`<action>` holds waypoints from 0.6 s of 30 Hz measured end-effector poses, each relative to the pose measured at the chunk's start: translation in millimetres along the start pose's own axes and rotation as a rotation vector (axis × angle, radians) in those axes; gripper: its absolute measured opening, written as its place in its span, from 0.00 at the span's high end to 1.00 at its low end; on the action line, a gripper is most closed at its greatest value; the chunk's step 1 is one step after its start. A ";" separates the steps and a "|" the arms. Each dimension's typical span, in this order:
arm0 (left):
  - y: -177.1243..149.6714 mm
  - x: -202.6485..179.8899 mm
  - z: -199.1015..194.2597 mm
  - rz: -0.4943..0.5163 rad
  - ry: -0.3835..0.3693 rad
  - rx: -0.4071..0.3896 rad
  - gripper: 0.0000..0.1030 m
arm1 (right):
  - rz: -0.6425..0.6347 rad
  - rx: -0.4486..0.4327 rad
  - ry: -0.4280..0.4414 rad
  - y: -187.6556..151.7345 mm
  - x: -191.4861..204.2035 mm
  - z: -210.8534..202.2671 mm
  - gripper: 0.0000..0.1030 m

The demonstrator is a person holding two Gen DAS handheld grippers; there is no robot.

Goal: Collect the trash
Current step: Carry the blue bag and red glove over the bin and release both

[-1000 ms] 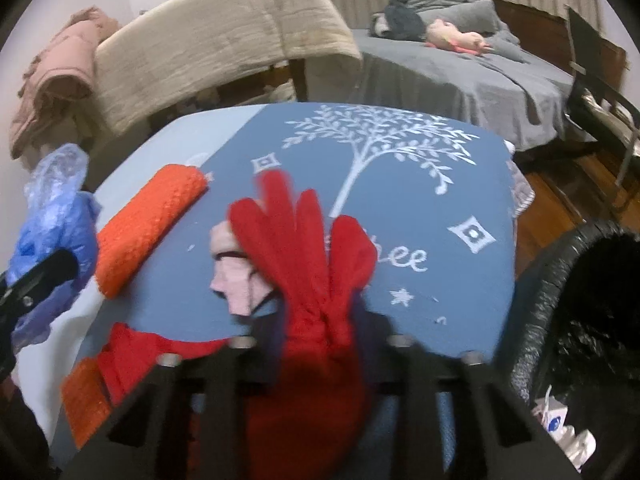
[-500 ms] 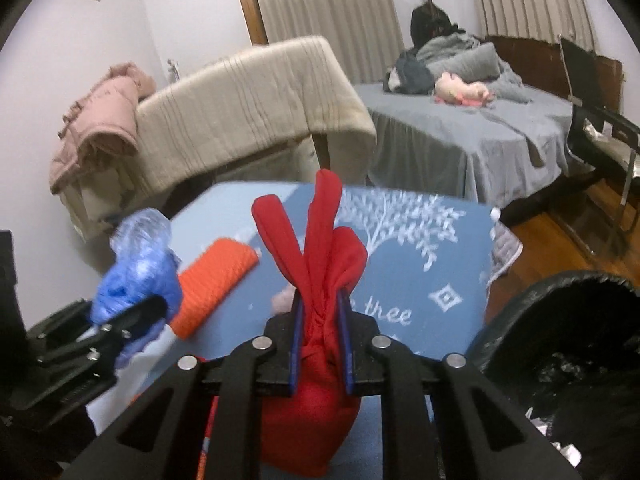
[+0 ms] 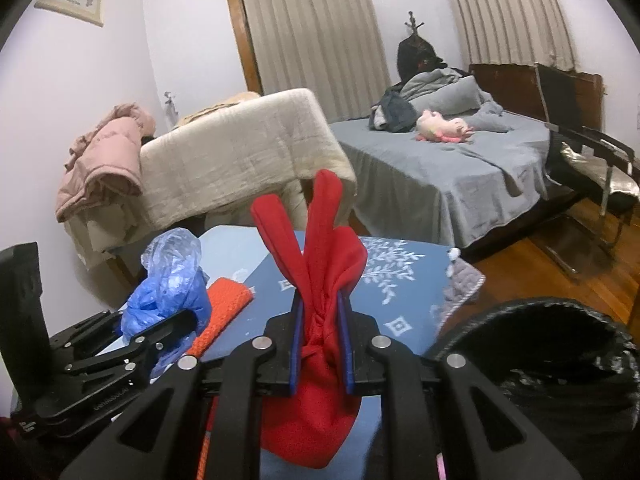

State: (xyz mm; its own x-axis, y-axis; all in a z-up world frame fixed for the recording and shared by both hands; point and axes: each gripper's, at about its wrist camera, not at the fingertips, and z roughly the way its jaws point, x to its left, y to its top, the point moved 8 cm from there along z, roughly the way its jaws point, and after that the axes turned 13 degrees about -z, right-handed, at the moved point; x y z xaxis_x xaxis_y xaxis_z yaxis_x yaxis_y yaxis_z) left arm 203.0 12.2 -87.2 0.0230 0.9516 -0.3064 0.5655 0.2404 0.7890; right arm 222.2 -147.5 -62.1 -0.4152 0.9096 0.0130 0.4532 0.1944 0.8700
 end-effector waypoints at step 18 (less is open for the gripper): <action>-22.0 -120.5 24.9 0.104 -0.213 0.049 0.62 | 0.084 0.018 -0.205 -39.2 -99.2 -59.5 0.85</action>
State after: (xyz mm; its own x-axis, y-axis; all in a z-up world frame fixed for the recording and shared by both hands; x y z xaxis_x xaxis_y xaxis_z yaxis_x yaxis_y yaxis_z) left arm 208.3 -112.5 -80.8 0.2534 0.9076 -0.3347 0.5900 0.1292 0.7970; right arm 198.7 -267.2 -68.1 -0.2067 0.9783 -0.0171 0.4942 0.1194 0.8611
